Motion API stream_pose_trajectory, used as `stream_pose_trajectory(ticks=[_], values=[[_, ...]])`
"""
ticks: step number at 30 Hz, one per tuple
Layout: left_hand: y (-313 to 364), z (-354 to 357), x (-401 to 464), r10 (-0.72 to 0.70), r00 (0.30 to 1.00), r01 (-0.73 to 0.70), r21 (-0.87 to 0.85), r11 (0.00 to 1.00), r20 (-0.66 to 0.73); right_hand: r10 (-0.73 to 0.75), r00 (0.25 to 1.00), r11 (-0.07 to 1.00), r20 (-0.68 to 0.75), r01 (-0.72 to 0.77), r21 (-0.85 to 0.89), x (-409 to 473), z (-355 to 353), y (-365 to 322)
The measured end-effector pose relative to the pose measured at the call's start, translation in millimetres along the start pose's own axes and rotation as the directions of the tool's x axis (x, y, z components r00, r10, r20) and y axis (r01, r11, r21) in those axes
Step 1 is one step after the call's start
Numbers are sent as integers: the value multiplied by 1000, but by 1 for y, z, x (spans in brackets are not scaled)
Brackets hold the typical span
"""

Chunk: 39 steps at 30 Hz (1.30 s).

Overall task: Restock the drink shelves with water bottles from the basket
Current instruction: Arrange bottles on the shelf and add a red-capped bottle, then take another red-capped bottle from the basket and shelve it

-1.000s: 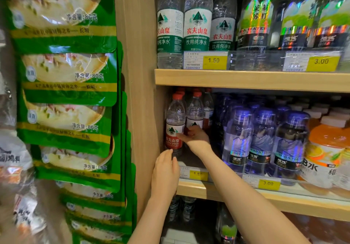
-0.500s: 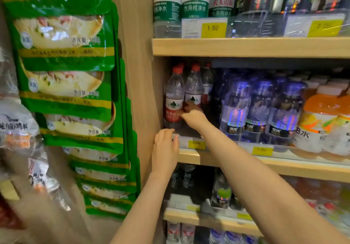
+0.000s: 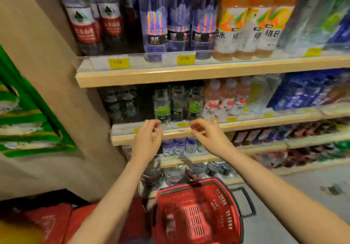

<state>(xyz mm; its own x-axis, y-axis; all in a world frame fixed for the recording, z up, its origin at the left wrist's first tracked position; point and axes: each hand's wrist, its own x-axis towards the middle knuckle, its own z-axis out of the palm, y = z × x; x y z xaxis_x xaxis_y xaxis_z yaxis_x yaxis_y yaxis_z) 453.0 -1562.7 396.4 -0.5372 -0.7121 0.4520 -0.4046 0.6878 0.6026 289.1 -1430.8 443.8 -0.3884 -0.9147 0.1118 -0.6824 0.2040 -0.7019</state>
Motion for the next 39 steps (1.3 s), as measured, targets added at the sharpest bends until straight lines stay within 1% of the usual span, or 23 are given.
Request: stream_pose_trajectory(ticks=[3, 4, 6, 8, 10, 12, 15, 18, 20, 22, 24, 25, 27, 30, 32, 34, 37, 39], values=[[-10, 48, -49, -139, 984, 147, -64, 987, 110, 134, 988, 991, 79, -134, -8, -28, 12, 69], [-12, 62, -65, -200, 969, 211, -62, 976, 143, 173, 977, 985, 124, -175, 6, -36, 16, 91], [-19, 92, -95, -355, 916, 373, -68, 925, 189, 233, 948, 972, 215, -236, -15, -46, 27, 133], [-34, 121, -129, -457, 869, 473, -50, 880, 188, 302, 908, 952, 289, -304, -40, -55, 42, 169], [-57, 149, -172, -518, 839, 528, -18, 849, 167, 316, 869, 948, 382, -304, -92, -64, 65, 202], [-78, 168, -219, -621, 769, 629, -8, 777, 151, 283, 841, 959, 461, -262, -110, -68, 95, 231], [-100, 179, -280, -740, 662, 741, 45, 670, 116, 290, 750, 955, 594, -270, -125, -71, 147, 262], [-126, 195, -330, -835, 541, 828, 111, 550, 101, 309, 692, 942, 652, -317, -110, -75, 208, 286], [-149, 214, -357, -860, 499, 838, 192, 511, 109, 307, 665, 941, 681, -321, -110, -80, 257, 308], [-177, 239, -384, -857, 501, 816, 266, 514, 120, 303, 632, 937, 713, -335, -101, -91, 314, 337], [-204, 263, -408, -842, 524, 789, 301, 536, 128, 310, 604, 928, 734, -359, -97, -104, 367, 364], [-218, 274, -420, -835, 537, 779, 308, 546, 120, 326, 583, 919, 744, -380, -105, -111, 393, 379], [-243, 293, -441, -801, 588, 742, 319, 590, 114, 350, 556, 893, 754, -441, -90, -125, 439, 402], [-270, 306, -462, -719, 688, 663, 321, 676, 92, 339, 568, 886, 749, -462, -51, -145, 504, 432], [-280, 310, -468, -667, 740, 621, 297, 726, 83, 346, 553, 882, 758, -467, -62, -158, 540, 454], [-288, 311, -474, -635, 769, 597, 273, 754, 72, 342, 530, 873, 776, -485, -53, -166, 567, 461], [-296, 314, -477, -586, 809, 560, 241, 792, 44, 337, 555, 879, 761, -475, -43, -171, 592, 463], [-300, 313, -476, -560, 828, 537, 254, 805, 23, 310, 581, 876, 752, -483, 11, -171, 597, 466]])
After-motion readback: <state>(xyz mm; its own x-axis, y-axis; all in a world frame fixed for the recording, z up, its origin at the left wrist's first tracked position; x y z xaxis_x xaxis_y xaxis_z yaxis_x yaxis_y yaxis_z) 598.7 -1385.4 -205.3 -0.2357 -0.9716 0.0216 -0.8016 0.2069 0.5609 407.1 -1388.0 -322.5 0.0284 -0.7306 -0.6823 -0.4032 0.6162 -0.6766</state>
